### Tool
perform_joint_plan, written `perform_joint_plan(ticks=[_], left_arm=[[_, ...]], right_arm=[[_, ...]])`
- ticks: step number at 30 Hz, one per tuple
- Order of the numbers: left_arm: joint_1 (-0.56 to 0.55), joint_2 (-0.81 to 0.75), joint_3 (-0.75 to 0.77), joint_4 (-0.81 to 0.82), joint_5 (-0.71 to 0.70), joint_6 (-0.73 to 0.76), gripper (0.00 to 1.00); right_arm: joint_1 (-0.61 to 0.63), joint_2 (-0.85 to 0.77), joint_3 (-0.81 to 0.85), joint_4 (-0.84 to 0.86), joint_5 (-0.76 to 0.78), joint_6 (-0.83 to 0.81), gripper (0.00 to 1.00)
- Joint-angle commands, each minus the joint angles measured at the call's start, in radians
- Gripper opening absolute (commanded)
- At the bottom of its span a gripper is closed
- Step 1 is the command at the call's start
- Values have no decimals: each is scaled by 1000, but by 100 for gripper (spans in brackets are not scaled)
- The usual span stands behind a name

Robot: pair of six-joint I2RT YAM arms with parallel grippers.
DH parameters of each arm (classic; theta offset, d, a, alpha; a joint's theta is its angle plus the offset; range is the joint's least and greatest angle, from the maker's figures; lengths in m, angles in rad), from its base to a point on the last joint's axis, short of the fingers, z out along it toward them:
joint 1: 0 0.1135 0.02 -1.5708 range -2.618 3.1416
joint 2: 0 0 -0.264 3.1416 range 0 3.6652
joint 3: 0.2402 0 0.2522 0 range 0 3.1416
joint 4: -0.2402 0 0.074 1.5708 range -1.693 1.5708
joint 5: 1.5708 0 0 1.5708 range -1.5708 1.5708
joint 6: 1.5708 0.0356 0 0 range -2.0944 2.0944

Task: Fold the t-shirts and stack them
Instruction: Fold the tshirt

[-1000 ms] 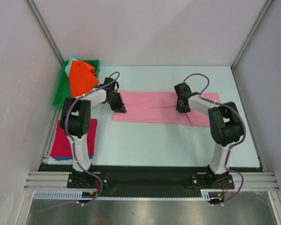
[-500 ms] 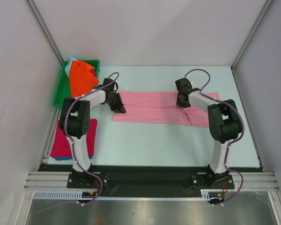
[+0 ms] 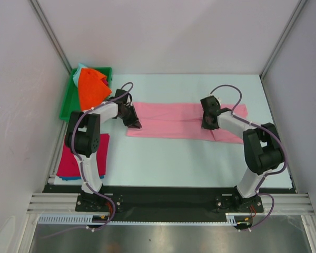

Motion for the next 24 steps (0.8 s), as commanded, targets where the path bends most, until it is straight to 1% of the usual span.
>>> perform_joint_plan(ticks=[1,7,11,18,24], left_arm=[[9,8,-28,-72,-54,38,22],[10,20,-23,-84,-40,38,22],[10,28,-16,-96,-39,41,22],[13,28,-19,-98,-40,51,21],[18,23,-25,-99,-39,56,22]], right_arm=[[1,0,-40,33,9,15,0],[1,47,-35,71,41,10,0],[-2,101,3,88,59,1,0],[-10,179,106,74,99,-26,0],[-11,208,146,44,101,-27,0]])
